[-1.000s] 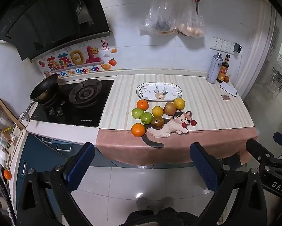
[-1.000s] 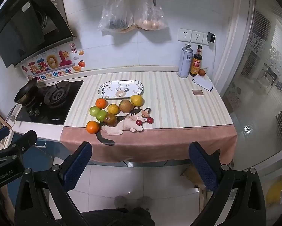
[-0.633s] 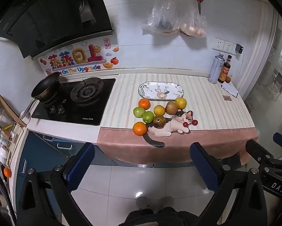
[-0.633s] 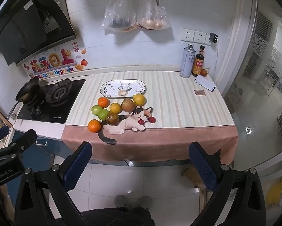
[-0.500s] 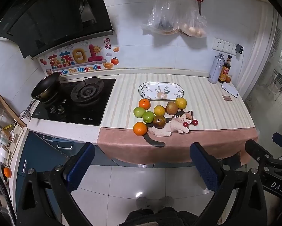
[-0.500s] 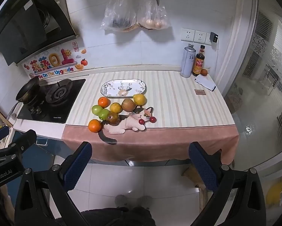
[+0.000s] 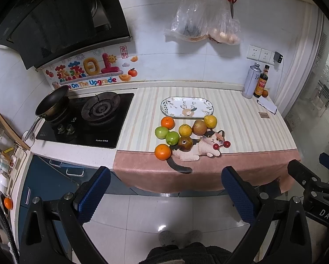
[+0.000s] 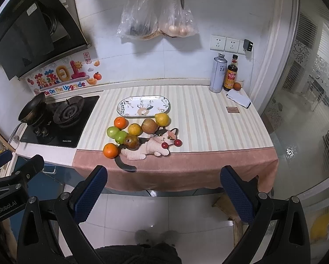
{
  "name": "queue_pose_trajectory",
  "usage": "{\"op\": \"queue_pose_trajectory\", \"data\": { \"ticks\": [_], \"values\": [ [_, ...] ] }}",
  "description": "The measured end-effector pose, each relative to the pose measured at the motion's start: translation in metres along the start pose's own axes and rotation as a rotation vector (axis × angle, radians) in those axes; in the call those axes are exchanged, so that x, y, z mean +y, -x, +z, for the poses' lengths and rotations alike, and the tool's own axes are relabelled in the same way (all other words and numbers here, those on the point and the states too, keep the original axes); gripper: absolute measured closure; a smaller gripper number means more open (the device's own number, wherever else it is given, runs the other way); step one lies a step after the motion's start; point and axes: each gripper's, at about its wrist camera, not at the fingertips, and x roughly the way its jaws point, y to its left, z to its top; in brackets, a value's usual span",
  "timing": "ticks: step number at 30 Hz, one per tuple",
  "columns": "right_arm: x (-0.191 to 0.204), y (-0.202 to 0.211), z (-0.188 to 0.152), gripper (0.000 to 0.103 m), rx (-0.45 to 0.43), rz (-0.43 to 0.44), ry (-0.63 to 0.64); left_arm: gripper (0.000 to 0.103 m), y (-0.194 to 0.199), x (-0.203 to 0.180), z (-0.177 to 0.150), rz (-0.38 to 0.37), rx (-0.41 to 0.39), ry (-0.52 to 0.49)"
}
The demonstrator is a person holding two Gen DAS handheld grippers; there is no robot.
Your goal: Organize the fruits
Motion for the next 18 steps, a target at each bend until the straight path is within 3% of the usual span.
{"op": "queue_pose_trajectory", "data": {
  "ticks": [18],
  "values": [
    [-0.001, 0.003, 0.006, 0.000, -0.003, 0.009, -0.001, 0.000, 0.000, -0.002, 0.013, 0.001, 0.000, 0.000]
  ]
}}
